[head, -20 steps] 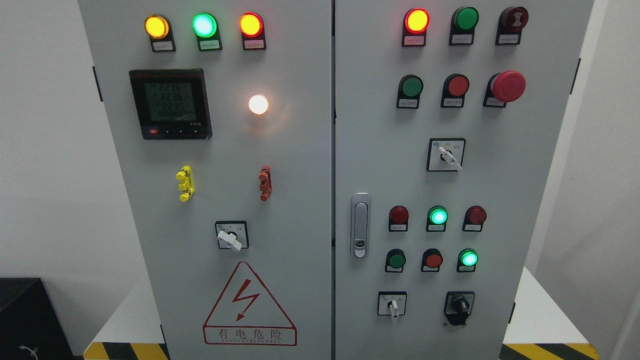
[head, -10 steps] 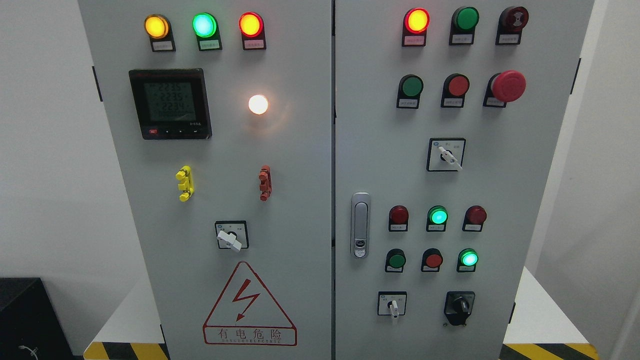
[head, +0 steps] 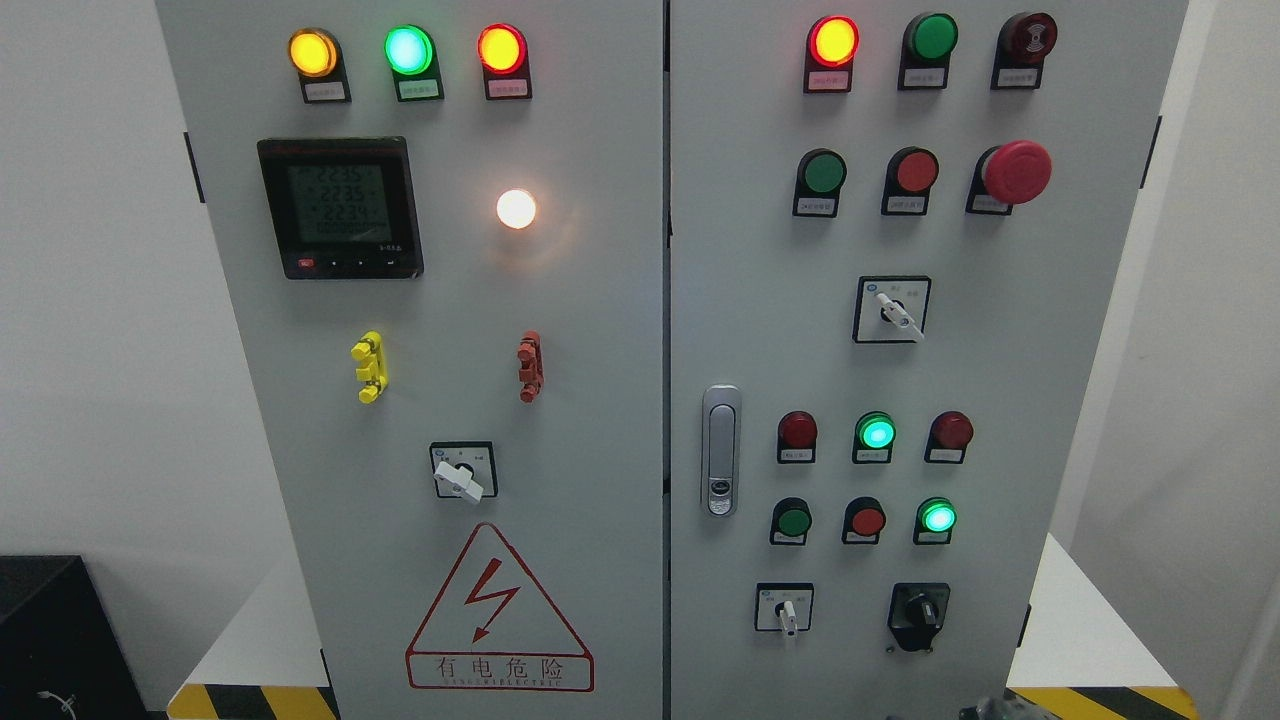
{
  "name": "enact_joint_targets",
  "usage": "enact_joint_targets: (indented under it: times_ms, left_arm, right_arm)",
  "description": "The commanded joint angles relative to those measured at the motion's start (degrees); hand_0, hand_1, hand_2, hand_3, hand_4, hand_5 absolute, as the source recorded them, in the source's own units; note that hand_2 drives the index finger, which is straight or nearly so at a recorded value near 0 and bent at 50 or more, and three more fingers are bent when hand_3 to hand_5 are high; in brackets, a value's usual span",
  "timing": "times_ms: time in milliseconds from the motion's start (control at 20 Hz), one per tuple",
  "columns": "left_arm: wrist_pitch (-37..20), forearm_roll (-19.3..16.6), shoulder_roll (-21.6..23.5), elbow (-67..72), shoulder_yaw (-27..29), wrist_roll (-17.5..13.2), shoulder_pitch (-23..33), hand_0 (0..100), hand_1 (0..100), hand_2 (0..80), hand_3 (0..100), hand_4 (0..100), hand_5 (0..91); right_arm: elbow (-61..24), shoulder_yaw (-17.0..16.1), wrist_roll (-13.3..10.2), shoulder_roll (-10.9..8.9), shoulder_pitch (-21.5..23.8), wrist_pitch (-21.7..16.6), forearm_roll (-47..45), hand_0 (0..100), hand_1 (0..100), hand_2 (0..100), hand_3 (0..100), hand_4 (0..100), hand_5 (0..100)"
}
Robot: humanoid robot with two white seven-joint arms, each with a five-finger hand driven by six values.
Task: Flip black knob to close circuit
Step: 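Raise the right hand up to the black rotary knob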
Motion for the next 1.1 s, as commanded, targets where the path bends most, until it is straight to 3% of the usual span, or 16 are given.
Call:
enact_joint_targets:
  times_ms: [0,450,600,1050]
  left_arm:
    - [-0.02,0.02,0.0,0.0,0.0,0.02,1.23,12,56,0.0,0,0,0.0]
    - [-0.02,0.02,0.0,0.0,0.0,0.02,1.23,12,56,0.0,0,0,0.0]
    - [-0.02,0.02,0.0,0.0,0.0,0.02,1.14,12,56,0.0,0,0,0.0]
    - [-0.02,0.02,0.0,0.0,0.0,0.02,1.23,12,56,0.0,0,0,0.0]
  right_arm:
    - [1.71,1.09,0.42,-0.26,-3.48,1.1,1.52,0,3,89,100,91,89]
    - [5.75,1.09,0.6,-0.62,-7.97,2.42,2.31,0,4,89,100,91,89]
    - [6.9,1.01,1.74,-0.7,-8.85,2.69,2.93,0,4,89,100,91,89]
    - [7.87,0.83,1.92,-0.79,-10.17,3.48,3.72,0,6,89,100,91,89]
